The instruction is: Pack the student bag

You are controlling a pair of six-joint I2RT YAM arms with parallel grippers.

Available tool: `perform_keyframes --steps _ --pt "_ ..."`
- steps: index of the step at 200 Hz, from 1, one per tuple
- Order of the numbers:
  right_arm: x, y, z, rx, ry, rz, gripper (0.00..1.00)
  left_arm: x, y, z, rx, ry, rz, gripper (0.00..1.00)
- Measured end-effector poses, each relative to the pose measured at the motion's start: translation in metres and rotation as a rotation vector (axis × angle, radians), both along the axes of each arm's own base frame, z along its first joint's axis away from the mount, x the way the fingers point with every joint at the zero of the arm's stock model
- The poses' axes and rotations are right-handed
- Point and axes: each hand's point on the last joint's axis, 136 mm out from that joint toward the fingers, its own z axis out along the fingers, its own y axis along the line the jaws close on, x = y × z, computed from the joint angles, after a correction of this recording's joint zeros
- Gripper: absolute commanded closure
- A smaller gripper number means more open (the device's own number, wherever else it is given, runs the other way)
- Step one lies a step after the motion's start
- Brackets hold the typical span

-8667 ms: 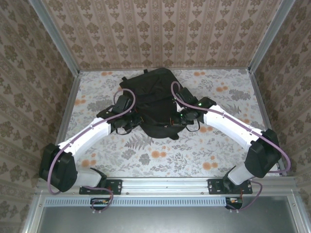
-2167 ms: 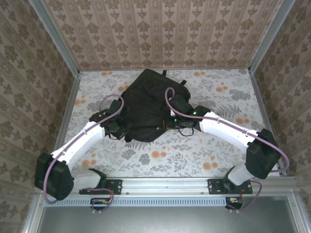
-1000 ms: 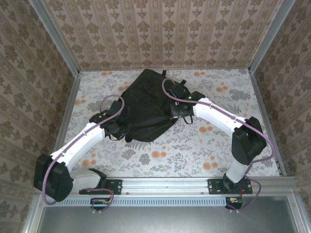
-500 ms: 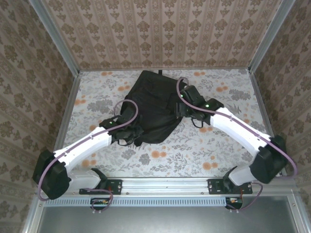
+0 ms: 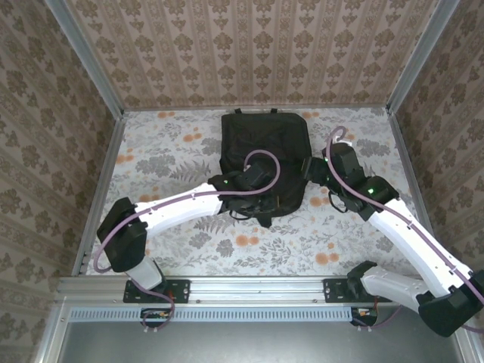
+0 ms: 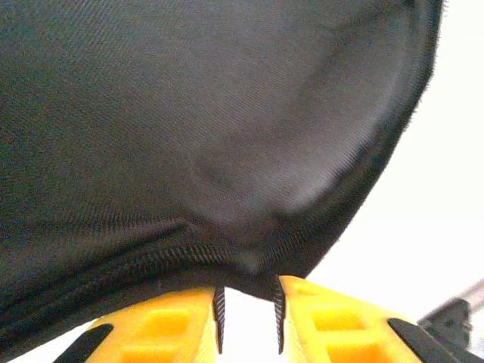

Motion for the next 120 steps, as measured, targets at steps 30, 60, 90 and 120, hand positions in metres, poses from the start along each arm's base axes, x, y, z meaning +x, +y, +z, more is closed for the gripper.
perform_keyframes --steps 30,60,90,120 --pt "-0.002 -0.010 0.005 0.010 -0.017 -0.025 0.23 0.004 -0.003 0.006 -0.022 -0.017 -0.009 0.60" --pt "-0.005 -0.006 0.002 0.018 -0.016 0.008 0.00 0.002 0.001 0.006 -0.013 -0.034 -0.055 0.39" --pt "-0.010 -0.004 0.004 0.016 -0.035 0.045 0.00 -0.002 0.009 0.028 -0.013 -0.136 -0.179 0.00" --pt "-0.017 -0.009 0.022 0.007 -0.102 0.056 0.00 0.015 0.065 0.099 -0.115 -0.361 -0.166 0.00"
